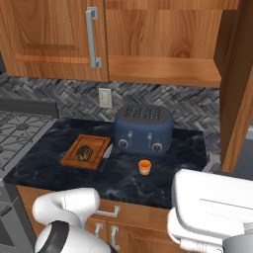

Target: Pick the bread, place it on the cutting board, pick the jam, place it on the counter, and close the cabinet.

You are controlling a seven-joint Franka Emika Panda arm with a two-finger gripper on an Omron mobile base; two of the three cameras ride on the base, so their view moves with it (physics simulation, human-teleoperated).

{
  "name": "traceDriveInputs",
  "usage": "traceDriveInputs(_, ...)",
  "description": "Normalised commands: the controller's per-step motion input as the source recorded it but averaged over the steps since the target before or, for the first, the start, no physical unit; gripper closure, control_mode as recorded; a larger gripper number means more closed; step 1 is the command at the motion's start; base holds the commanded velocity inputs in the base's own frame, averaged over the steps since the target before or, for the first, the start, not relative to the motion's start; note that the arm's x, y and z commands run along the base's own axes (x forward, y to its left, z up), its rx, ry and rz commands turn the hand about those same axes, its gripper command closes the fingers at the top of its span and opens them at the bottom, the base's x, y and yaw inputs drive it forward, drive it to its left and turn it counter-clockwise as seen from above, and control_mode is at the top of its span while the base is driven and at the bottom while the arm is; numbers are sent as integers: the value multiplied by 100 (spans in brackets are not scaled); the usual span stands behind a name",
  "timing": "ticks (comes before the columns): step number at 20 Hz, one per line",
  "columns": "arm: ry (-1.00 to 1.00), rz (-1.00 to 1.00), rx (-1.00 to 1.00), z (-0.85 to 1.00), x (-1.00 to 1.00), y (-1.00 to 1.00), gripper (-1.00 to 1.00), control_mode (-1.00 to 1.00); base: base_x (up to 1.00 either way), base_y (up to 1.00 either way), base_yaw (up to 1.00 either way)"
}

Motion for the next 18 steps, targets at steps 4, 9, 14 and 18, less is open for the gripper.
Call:
traceDriveInputs(4,0,0,-2,-14,0,-13,-100,-100,0,0,0)
traceDriveInputs(9,0,0,-2,-12,1,-12,-100,-100,0,0,0)
traceDriveInputs(14,0,0,0,-3,11,-17,-100,-100,0,0,0)
traceDriveInputs(18,0,0,0,-1,22,-15,-100,-100,0,0,0)
